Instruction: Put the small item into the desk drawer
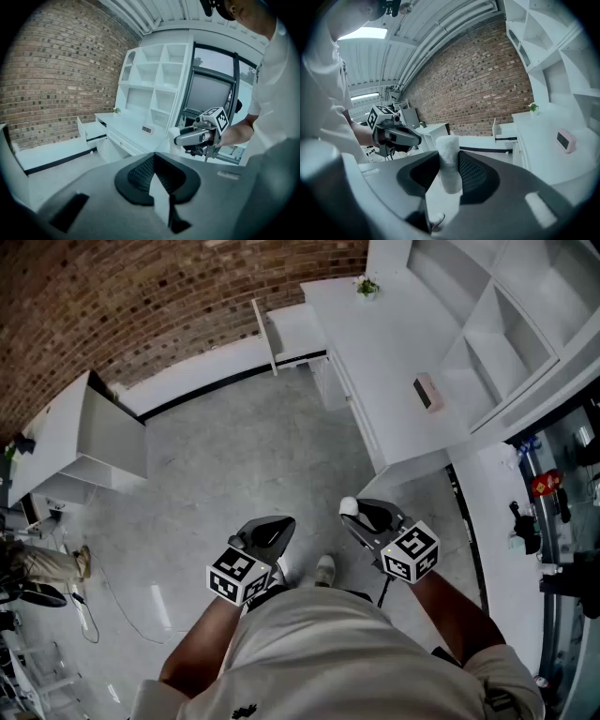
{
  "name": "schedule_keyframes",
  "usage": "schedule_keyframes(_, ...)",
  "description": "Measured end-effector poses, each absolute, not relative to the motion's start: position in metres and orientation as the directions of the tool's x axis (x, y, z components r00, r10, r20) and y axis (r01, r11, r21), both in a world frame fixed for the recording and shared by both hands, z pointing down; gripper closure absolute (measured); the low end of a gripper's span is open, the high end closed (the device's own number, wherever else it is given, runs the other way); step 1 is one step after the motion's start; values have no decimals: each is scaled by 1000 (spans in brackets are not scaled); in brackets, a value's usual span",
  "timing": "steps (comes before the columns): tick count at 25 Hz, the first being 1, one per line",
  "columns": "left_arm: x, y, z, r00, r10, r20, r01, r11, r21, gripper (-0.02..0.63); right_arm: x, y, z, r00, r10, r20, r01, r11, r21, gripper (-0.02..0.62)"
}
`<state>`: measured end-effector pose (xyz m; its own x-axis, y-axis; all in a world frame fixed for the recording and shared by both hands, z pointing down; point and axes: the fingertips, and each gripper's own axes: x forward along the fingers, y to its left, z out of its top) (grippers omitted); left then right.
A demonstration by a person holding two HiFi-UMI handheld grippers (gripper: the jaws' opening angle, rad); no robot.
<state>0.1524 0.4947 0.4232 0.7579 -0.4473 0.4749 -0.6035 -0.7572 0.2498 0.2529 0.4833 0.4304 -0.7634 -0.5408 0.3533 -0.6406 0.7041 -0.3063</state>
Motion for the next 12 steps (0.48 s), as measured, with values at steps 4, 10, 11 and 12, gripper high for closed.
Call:
schedule_keyframes(4, 161, 483, 418, 758, -473, 449, -615, -748, 250, 600, 260, 472, 429, -768, -538, 349, -634, 717, -291, 453)
schedule_keyframes(10, 162, 473, 419, 756, -478, 446, -621, -738, 262, 600, 258, 457, 428, -773, -531, 348, -627, 724, -287, 453)
schedule_keyframes(11, 161, 468, 420, 757, -479, 446, -621, -738, 262, 600, 258, 451, 429, -771, -532, 350, -629, 721, -290, 453)
schedule_keyframes(12, 161, 463, 420, 758, -479, 444, -621, -739, 263, 600, 257, 445, 430, -769, -533, 353, -632, 716, -295, 453)
